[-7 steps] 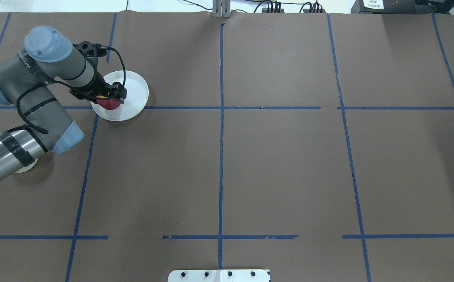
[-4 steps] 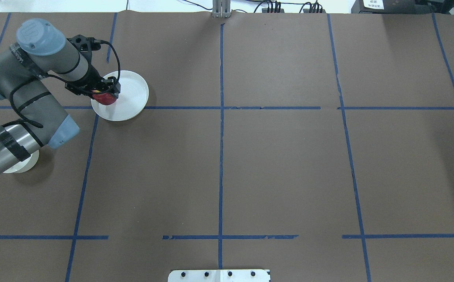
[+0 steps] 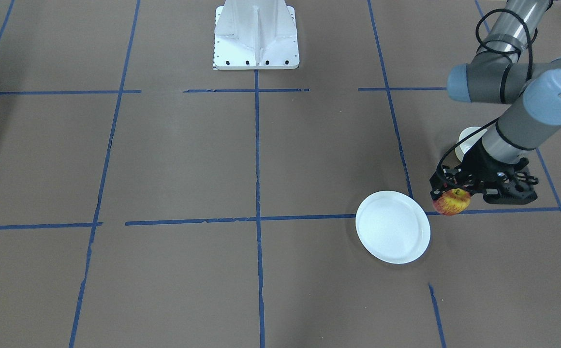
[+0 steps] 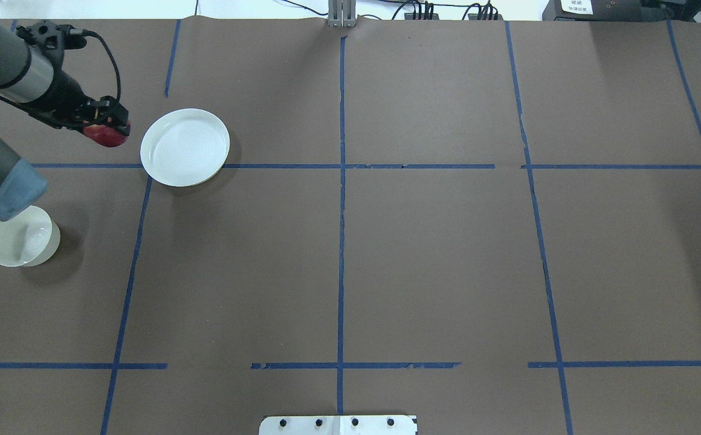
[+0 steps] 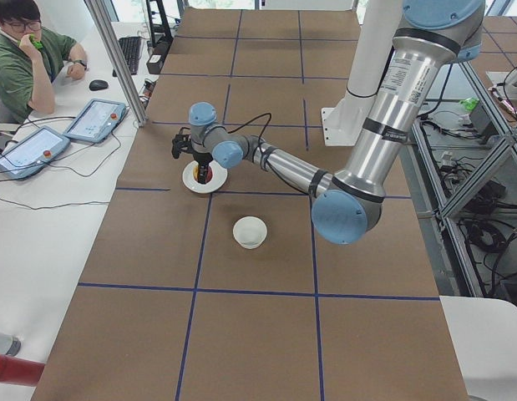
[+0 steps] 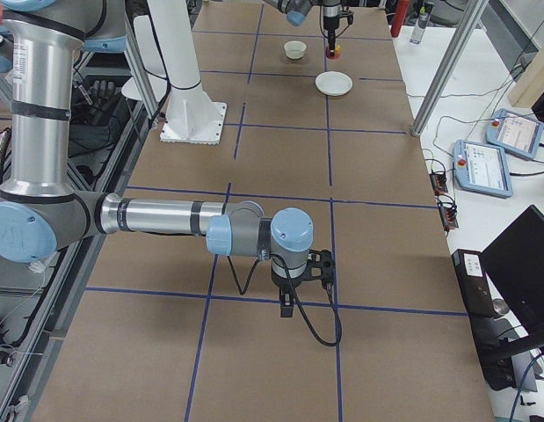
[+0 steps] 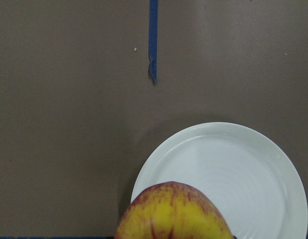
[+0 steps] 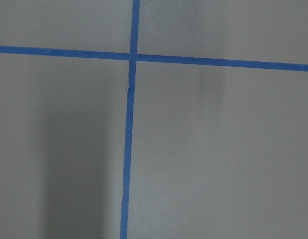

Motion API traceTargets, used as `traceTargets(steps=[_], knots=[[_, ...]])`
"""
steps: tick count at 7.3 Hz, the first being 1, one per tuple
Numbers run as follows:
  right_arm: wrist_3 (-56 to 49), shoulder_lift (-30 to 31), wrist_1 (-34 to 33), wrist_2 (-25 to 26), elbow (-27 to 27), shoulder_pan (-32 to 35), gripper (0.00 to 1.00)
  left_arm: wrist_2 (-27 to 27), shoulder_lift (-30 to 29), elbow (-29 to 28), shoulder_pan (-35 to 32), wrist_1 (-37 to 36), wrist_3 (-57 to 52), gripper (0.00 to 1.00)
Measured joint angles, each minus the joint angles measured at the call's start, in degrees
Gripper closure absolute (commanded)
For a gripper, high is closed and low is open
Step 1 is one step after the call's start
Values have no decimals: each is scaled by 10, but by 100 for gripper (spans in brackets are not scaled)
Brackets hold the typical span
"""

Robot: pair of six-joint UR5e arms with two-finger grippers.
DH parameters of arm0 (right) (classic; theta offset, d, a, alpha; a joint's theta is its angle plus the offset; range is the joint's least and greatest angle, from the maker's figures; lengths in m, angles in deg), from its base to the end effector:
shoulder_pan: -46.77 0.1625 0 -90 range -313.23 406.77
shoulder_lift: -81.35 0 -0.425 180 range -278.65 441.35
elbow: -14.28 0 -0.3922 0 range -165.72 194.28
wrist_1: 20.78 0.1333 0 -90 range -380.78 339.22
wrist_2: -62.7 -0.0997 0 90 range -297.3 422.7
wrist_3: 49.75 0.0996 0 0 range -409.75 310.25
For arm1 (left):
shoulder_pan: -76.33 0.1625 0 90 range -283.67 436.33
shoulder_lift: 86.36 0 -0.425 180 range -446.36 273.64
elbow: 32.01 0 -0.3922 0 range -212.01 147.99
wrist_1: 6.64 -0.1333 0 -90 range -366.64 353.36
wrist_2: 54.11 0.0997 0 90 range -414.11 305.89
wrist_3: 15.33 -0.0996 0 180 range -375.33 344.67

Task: Move apple from plate to bowl
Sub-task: 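Lift the apple with the left gripper and carry it over the white bowl, then lower the apple into the white bowl and open the left gripper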

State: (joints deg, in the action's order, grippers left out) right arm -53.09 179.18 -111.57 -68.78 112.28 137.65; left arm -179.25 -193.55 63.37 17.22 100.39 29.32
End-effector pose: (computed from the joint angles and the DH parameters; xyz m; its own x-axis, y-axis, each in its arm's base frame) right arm 0.0740 -0.4321 0.6581 0.7486 -0.0396 0.6618 0.0283 0.9992 0.0278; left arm 0.2513 -0.5681 0.4172 0.6432 0.0580 -0.7635 0.0794 0.9867 0.1418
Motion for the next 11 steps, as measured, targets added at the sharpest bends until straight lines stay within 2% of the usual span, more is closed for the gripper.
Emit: traceTargets(steps=[2, 3, 4, 5, 7, 11], knots=[[0, 0, 0, 0, 0, 0, 0, -1, 143, 122, -32, -38, -87, 57], [0, 0, 0, 0, 0, 0, 0, 1, 203, 146, -40, -21, -96, 57], [0, 0, 0, 0, 0, 0, 0, 3, 245, 147, -42, 24, -73, 57], [0, 0, 0, 0, 0, 0, 0, 9, 263, 128, -36, 81, -36, 57], [0, 0, 0, 0, 0, 0, 0, 23, 263, 70, -9, 176, 30, 57], [0, 0, 0, 0, 0, 0, 0, 48, 244, 36, 56, 204, 94, 54]])
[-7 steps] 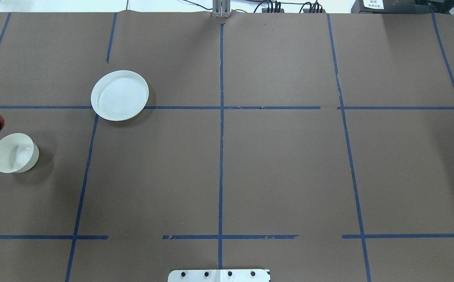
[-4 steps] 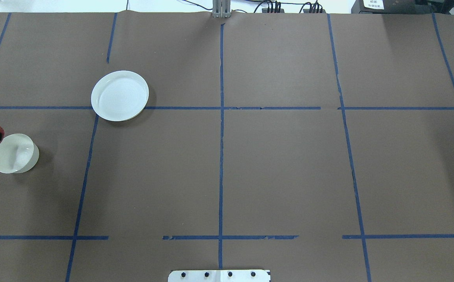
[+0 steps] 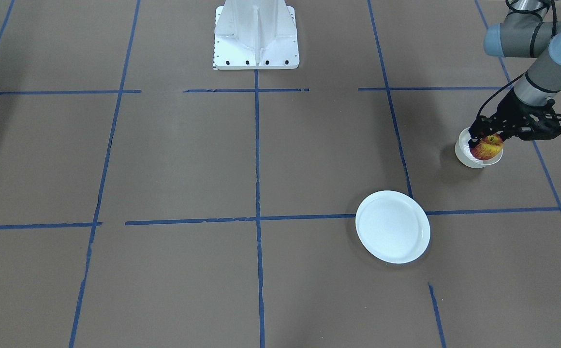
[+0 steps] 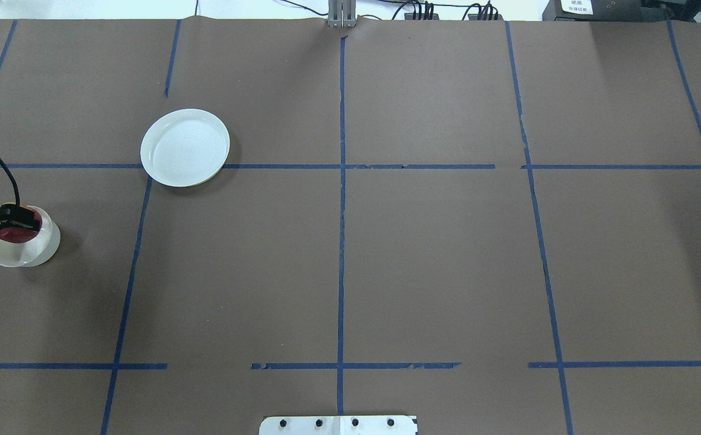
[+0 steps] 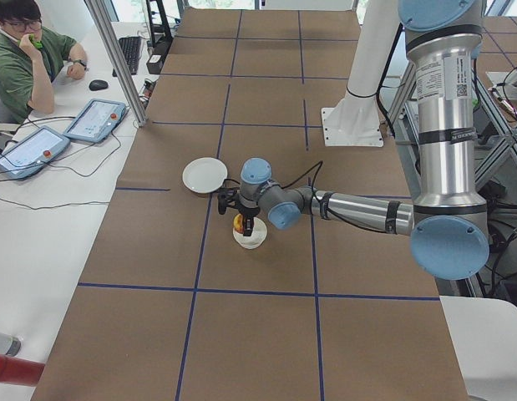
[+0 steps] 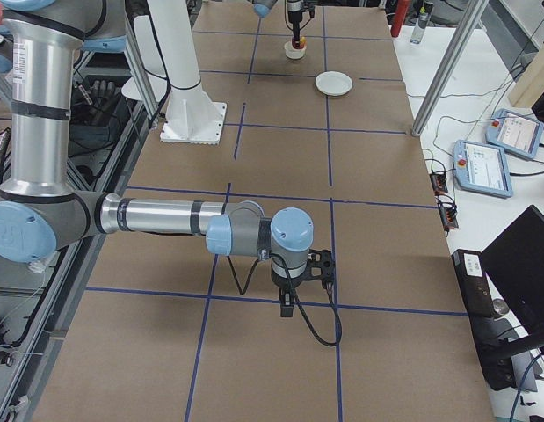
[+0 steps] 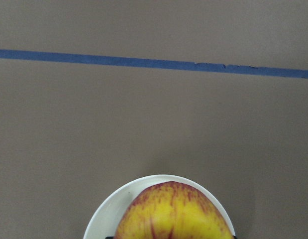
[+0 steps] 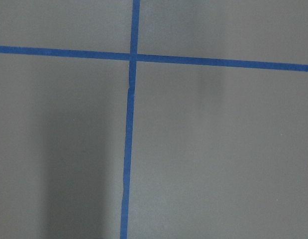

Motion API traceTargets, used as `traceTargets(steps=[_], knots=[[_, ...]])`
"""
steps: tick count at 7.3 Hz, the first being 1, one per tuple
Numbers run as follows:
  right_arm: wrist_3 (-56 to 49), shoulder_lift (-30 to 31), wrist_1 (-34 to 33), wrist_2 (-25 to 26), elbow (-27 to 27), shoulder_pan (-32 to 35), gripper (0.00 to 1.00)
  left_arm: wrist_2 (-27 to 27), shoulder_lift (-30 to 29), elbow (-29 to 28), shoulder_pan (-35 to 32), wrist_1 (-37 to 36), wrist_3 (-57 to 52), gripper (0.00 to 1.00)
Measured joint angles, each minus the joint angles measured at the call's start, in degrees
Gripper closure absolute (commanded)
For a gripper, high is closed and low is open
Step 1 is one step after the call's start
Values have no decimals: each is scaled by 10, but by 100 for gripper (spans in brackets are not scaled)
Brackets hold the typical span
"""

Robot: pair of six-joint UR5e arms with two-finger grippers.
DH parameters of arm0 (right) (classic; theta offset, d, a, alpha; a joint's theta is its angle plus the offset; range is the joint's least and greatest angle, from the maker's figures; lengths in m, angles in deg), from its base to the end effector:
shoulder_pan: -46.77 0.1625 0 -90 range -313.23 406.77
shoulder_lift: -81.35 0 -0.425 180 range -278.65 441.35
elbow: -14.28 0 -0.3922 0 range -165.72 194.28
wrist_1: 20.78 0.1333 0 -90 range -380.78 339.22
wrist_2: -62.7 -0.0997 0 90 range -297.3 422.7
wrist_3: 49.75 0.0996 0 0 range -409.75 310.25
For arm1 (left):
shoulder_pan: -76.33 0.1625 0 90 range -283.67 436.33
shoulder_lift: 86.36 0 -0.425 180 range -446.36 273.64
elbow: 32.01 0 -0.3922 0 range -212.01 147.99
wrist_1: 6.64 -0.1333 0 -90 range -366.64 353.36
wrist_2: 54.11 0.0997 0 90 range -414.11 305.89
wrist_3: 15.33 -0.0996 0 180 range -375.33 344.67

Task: Move apple from plate to bowl
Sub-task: 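Lower the apple into the white bowl and open the left gripper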

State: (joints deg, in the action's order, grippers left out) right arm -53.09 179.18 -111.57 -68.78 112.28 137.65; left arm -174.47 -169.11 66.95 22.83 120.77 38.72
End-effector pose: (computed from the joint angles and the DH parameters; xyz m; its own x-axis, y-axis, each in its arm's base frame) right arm 0.0740 -0.4321 0.6581 0.7486 -0.0396 0.6618 0.0283 0.9992 0.0278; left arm 0.2129 -0.4271 0.5762 0.6694 -0.0530 -0.7410 0.1370 0.9892 0.0530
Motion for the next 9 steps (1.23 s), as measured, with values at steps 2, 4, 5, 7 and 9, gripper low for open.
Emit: traceTargets(steps=[2, 4, 5, 7, 9], knots=[[0, 0, 0, 0, 0, 0, 0, 2, 0, -12, 8, 0, 2, 26], [0, 0, 0, 0, 0, 0, 0, 3, 1, -16, 10, 0, 2, 1], [0, 0, 0, 0, 0, 0, 0, 3, 2, -16, 10, 0, 2, 0], [0, 0, 0, 0, 0, 0, 0, -7, 7, -8, 6, -2, -10, 0], [0, 0, 0, 0, 0, 0, 0, -47, 15, 8, -33, -21, -96, 0]])
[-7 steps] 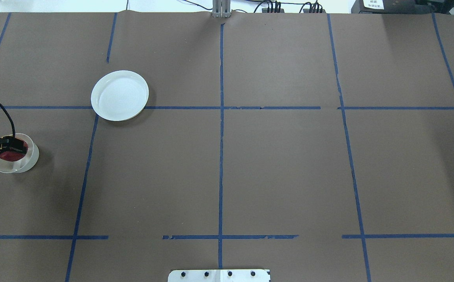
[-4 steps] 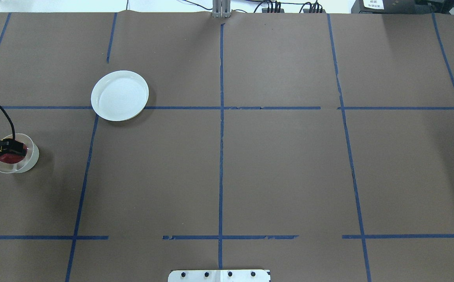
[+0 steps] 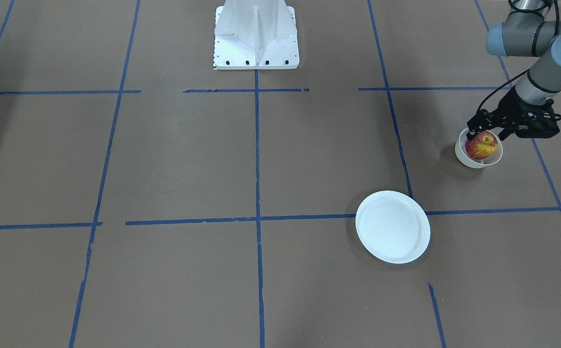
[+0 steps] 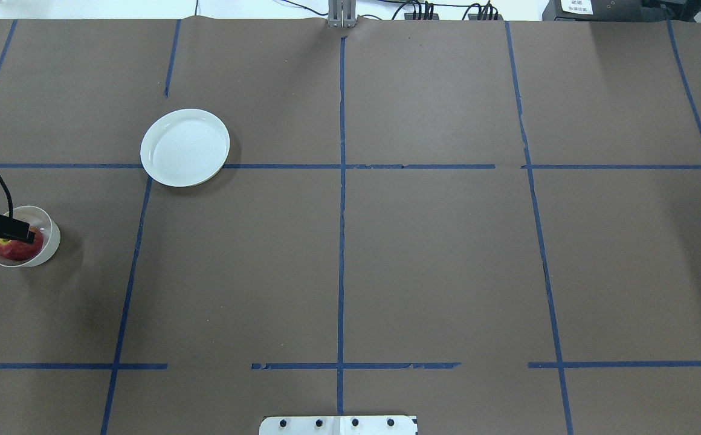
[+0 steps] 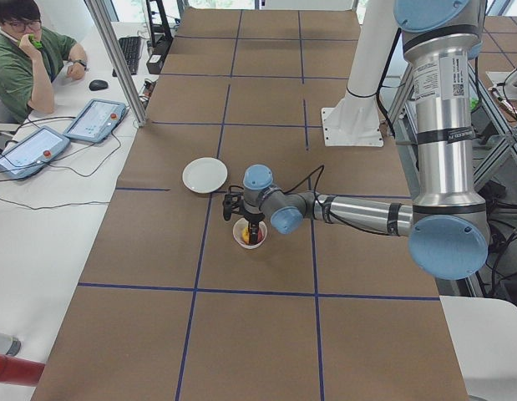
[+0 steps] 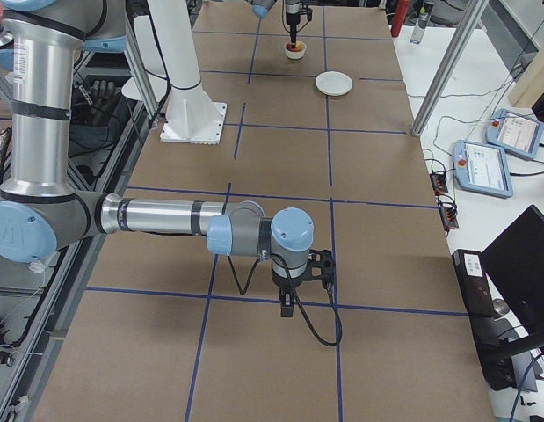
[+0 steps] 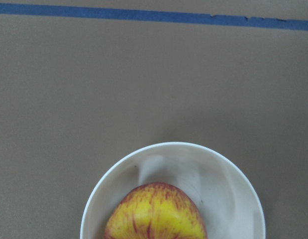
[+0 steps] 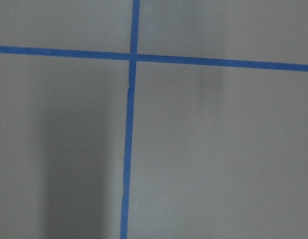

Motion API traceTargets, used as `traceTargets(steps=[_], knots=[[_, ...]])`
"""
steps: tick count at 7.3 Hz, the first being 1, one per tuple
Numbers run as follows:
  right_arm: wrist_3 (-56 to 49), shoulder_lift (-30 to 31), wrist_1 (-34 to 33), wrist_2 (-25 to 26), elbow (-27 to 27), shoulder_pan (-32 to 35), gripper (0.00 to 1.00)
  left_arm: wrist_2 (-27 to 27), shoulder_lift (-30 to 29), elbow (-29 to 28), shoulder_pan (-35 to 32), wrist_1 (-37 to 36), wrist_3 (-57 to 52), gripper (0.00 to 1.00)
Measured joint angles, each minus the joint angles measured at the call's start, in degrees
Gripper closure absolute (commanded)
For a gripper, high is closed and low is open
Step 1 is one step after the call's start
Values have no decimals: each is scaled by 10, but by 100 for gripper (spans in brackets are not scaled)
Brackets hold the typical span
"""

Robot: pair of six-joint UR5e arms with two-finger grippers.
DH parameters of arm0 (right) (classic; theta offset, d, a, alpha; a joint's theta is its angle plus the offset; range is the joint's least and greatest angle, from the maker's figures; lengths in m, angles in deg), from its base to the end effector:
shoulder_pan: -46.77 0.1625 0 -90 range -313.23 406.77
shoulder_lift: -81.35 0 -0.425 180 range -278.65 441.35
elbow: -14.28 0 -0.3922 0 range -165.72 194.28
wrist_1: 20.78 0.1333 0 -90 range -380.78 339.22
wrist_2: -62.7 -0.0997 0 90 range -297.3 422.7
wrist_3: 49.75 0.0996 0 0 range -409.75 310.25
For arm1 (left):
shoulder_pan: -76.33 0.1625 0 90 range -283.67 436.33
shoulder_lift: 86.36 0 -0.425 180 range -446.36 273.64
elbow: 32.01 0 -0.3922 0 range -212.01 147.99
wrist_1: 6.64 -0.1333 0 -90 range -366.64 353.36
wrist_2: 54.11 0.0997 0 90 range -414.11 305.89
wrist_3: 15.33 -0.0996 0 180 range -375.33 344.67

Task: Move apple from plate to bowl

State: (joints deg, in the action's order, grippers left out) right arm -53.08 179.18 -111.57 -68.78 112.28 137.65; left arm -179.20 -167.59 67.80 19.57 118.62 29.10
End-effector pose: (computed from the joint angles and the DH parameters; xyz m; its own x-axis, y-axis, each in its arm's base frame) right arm 0.0740 -0.4321 0.6581 0.7486 -0.0394 0.6618 0.0282 0.9992 0.0277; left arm 0.1863 -0.4230 0.5821 0.6648 0.0517 -0.7453 0.0330 0.9946 0.0984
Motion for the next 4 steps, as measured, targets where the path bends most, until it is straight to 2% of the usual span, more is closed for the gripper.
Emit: traceTargets(steps=[1, 4], knots=[[0, 0, 0, 0, 0, 0, 0, -16, 2, 14, -59, -47, -98, 0], [0, 0, 0, 0, 0, 0, 0, -27, -4, 37, -267, -251, -442, 0]])
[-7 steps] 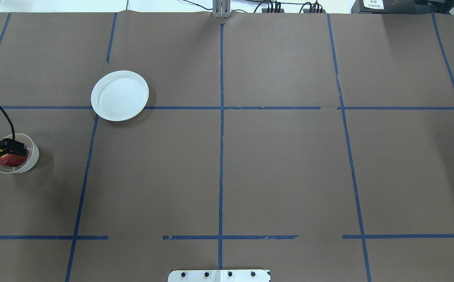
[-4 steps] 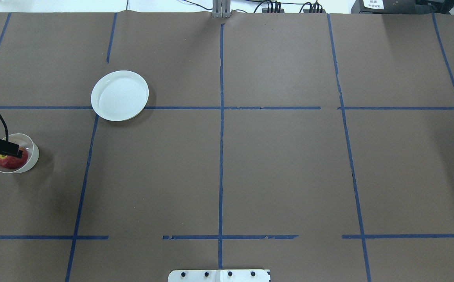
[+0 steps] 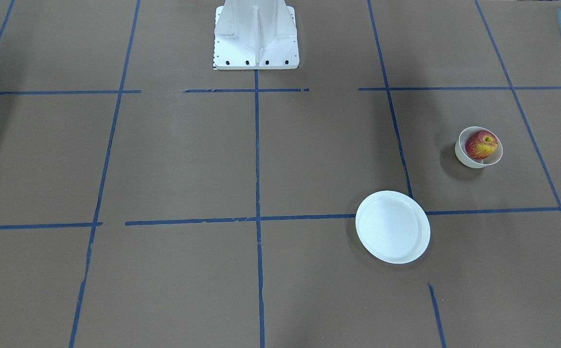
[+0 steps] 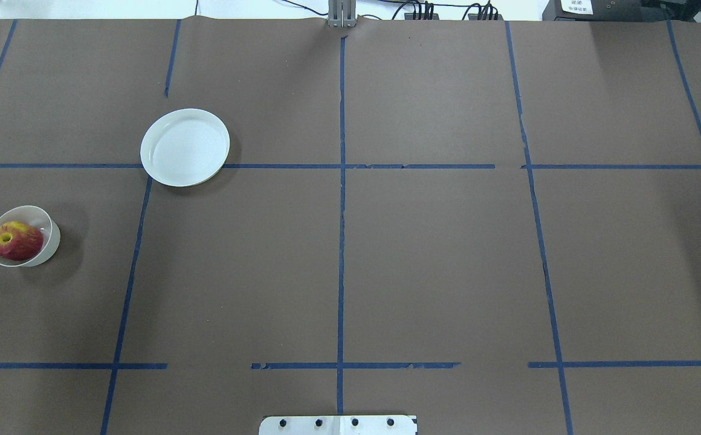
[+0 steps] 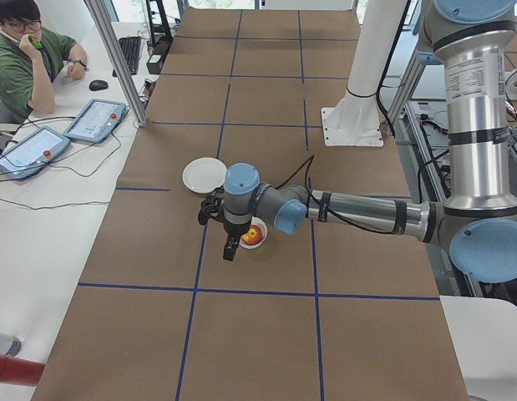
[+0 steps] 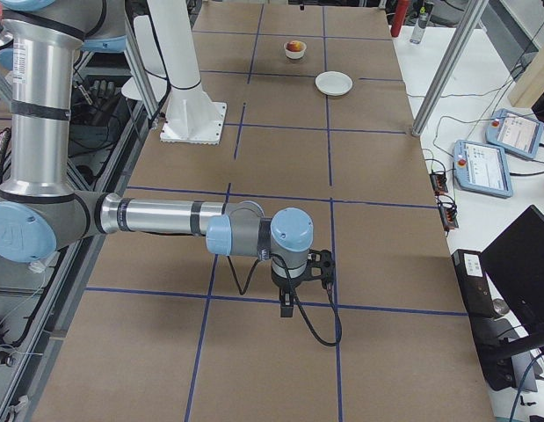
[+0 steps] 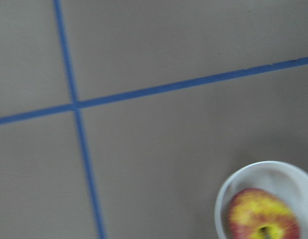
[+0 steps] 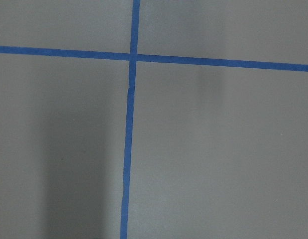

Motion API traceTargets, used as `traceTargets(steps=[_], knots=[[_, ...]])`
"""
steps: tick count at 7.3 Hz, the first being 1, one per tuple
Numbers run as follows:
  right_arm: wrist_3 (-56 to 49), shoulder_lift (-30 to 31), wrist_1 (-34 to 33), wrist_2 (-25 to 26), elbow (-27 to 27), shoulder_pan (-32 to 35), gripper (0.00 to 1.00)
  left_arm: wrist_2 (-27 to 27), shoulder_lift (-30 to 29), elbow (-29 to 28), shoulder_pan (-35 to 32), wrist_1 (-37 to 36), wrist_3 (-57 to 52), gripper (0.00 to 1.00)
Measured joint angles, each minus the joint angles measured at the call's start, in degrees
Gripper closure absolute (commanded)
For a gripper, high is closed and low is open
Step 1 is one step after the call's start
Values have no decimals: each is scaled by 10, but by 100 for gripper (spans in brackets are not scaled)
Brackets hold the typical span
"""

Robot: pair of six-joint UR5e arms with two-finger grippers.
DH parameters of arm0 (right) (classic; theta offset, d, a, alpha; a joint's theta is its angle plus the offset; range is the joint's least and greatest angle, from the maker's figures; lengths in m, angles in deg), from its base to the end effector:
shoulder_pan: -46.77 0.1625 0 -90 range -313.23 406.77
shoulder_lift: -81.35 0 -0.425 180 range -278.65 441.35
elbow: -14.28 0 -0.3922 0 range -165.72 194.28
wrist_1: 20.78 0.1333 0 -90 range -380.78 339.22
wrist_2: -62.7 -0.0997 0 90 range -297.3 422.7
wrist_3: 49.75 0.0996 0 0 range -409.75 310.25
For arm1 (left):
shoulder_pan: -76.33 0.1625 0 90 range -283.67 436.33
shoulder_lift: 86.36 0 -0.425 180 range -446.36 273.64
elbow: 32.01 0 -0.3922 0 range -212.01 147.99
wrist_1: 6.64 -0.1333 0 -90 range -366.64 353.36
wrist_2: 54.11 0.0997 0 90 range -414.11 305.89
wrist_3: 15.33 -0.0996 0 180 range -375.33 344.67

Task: Move apple from plate to bowl

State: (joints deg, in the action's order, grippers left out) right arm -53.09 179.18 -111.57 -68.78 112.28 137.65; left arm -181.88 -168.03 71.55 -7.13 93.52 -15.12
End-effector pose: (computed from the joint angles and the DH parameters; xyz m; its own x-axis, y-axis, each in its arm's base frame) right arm 0.0740 -0.4321 0.6581 0.7486 -0.0396 0.6618 0.0283 0.9992 0.0278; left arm -0.0210 -0.4513 0.5967 0.7672 0.2480 -0.5915 -0.1070 0.9588 0.2632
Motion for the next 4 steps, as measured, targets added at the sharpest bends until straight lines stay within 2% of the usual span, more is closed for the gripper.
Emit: traceTargets(steps=[2, 4], knots=[[0, 0, 0, 0, 0, 0, 0, -25, -2, -1, -69, -88, -69, 0], [0, 0, 0, 0, 0, 0, 0, -86, 8, 0, -82, -134, -78, 0]])
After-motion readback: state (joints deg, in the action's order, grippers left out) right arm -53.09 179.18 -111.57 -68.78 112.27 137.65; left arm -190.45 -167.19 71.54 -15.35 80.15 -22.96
